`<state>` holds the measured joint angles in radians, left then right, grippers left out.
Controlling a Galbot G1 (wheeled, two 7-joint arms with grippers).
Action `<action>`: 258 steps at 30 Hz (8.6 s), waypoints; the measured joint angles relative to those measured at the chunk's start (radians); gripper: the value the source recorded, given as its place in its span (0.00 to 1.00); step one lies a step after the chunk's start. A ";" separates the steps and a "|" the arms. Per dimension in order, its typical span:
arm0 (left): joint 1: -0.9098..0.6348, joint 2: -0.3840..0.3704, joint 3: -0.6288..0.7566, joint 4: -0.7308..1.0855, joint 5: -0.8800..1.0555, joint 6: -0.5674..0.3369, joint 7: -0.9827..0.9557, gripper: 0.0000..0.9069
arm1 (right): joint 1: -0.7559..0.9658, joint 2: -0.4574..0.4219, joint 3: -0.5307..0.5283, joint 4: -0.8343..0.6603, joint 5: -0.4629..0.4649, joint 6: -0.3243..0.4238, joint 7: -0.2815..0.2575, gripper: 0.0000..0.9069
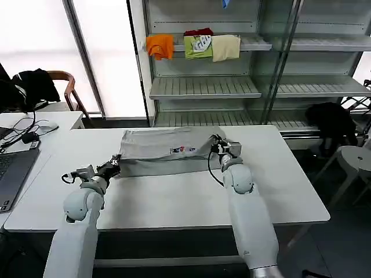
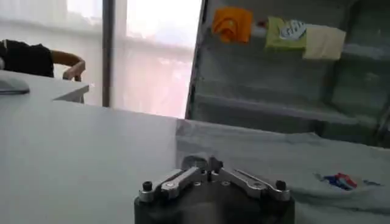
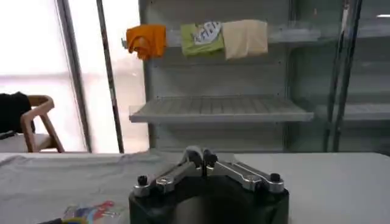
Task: Fold and organize the clothes.
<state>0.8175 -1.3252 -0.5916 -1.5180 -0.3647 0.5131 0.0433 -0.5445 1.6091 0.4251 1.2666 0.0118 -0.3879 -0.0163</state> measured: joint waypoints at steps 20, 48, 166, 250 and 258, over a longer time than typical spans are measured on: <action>0.004 0.020 0.001 -0.008 -0.003 -0.021 -0.002 1.00 | 0.033 0.000 0.015 -0.052 0.019 0.050 0.011 1.00; 0.106 0.015 0.007 -0.077 0.077 0.033 -0.008 1.00 | -0.269 -0.108 0.047 0.271 0.071 -0.110 0.027 0.89; 0.421 0.108 -0.125 -0.524 -0.037 0.061 -0.079 1.00 | -0.390 -0.097 -0.053 0.583 0.089 -0.185 0.043 1.00; -0.129 0.141 0.044 0.219 0.042 0.022 0.169 0.00 | 0.073 0.000 -0.059 -0.197 -0.032 -0.004 -0.039 0.00; -0.085 0.166 0.020 0.132 -0.033 0.013 0.172 0.00 | -0.008 0.000 -0.090 -0.010 0.003 -0.050 -0.020 0.00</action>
<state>0.7325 -1.1591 -0.5717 -1.3864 -0.3974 0.5263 0.2157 -0.5525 1.6091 0.3353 1.2562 0.0148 -0.4380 -0.0368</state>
